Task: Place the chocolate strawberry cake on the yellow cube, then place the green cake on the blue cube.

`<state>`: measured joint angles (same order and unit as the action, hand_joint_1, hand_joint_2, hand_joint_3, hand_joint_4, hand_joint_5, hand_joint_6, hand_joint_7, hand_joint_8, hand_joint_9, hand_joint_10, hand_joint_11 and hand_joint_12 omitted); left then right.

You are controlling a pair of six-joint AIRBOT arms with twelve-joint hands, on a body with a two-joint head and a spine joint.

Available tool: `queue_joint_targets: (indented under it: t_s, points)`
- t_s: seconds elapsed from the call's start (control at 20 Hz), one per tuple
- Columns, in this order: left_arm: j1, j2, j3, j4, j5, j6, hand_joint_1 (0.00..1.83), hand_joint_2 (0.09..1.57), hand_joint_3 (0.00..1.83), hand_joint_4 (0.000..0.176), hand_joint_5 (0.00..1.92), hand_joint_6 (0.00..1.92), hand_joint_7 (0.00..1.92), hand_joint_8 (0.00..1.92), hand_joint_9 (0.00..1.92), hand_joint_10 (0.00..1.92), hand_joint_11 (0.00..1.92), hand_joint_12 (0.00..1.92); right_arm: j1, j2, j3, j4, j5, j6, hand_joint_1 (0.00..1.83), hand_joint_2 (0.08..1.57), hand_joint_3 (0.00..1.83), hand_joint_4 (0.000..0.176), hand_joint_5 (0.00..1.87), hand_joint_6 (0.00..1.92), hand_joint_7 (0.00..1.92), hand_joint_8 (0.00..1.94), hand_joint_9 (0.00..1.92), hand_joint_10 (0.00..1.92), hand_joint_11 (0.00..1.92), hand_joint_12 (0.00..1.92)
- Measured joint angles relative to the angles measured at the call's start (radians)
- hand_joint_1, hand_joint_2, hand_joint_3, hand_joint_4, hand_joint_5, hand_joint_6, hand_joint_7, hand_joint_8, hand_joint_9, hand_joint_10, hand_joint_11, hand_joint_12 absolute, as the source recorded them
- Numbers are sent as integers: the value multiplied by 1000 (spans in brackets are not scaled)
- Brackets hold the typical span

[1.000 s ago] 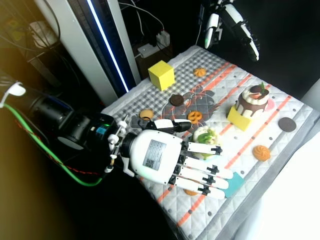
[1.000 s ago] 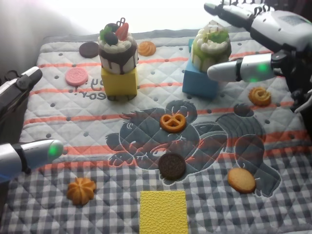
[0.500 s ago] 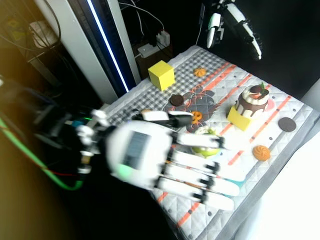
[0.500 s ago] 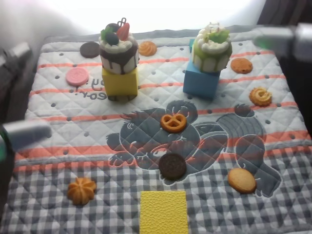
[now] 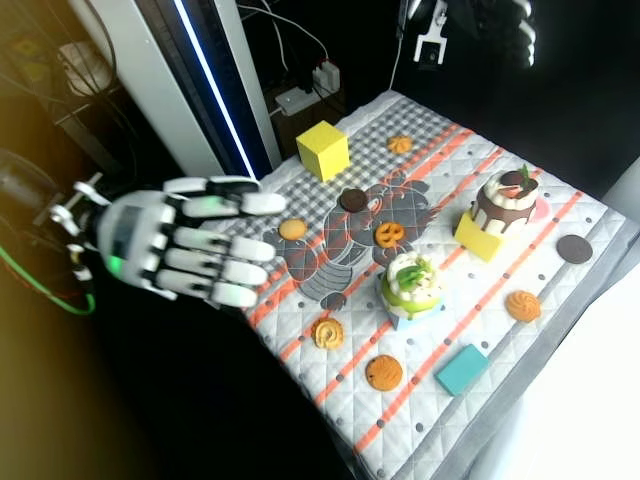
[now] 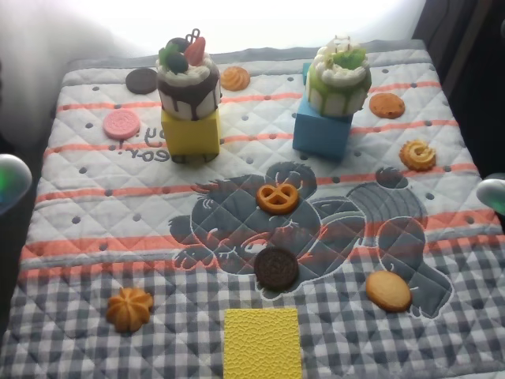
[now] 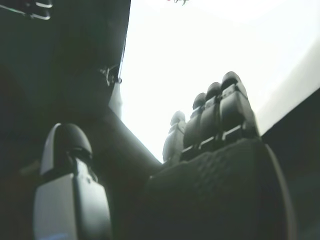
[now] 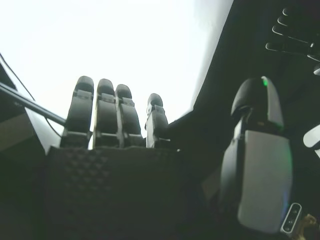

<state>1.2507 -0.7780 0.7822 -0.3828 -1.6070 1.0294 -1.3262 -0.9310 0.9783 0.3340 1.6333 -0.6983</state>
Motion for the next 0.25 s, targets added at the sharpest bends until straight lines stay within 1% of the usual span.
queue_joint_targets:
  t_s: [0.05, 0.15, 0.2, 0.25]
  points:
    - [0, -9, 2, 6, 0, -14, 448, 980, 12, 176, 0, 0, 0, 0, 0, 0, 12, 5, 0, 0, 6, 2, -2, 9, 508, 987, 12, 176, 0, 0, 0, 0, 0, 0, 0, 0]
    - [-2, -19, 15, 1, 5, -32, 538, 1014, 25, 176, 0, 0, 0, 0, 0, 0, 0, 0, 0, 1, 10, 5, 2, 13, 459, 1030, 22, 176, 0, 0, 0, 0, 0, 0, 0, 0]
    - [-8, -20, 19, -10, 6, -32, 541, 985, 10, 176, 0, 0, 0, 0, 0, 0, 0, 0, 0, 1, 11, 4, 0, 13, 384, 1046, 22, 176, 0, 0, 0, 0, 0, 0, 0, 0]
    - [-14, -23, 21, -20, 3, -34, 641, 936, 0, 176, 0, 0, 0, 0, 0, 0, 0, 0, 0, 1, 11, 3, 1, 13, 351, 1052, 19, 176, 0, 0, 0, 0, 0, 0, 0, 0]
